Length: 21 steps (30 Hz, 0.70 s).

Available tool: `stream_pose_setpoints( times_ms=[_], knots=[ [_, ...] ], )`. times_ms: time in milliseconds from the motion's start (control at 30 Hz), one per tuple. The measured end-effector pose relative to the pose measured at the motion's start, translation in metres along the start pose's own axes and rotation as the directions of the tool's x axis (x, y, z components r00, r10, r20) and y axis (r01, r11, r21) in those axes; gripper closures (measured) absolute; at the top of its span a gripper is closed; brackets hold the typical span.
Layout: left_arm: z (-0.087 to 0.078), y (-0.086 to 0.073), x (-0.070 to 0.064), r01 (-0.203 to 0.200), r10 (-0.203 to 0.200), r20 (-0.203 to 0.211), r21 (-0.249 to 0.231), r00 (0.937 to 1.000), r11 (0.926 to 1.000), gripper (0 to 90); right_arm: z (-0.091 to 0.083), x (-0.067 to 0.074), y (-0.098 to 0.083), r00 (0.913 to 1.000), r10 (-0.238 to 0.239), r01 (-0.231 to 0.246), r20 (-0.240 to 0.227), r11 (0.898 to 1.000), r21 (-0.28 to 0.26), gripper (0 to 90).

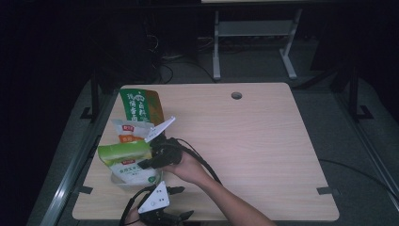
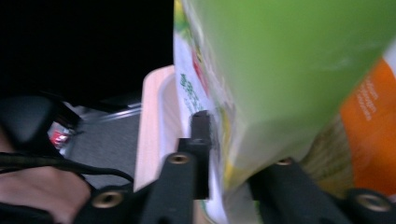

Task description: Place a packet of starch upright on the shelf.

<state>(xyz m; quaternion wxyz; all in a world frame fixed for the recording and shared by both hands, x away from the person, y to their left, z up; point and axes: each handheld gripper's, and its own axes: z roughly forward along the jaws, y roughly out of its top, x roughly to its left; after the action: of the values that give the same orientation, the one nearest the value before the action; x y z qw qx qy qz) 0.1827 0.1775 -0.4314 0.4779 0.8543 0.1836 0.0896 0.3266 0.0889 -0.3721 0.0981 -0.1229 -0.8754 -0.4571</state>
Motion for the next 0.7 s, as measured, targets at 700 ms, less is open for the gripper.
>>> stream_pose_setpoints(
  times_ms=[700],
  knots=[
    [-0.001,0.002,0.004,0.008,-0.008,-0.009,-0.005,0.9999,1.0000,26.2,-0.053,-0.009,-0.012,0.9981,0.026,-0.022,0.056,0.998,-0.061,49.2]
  ],
)
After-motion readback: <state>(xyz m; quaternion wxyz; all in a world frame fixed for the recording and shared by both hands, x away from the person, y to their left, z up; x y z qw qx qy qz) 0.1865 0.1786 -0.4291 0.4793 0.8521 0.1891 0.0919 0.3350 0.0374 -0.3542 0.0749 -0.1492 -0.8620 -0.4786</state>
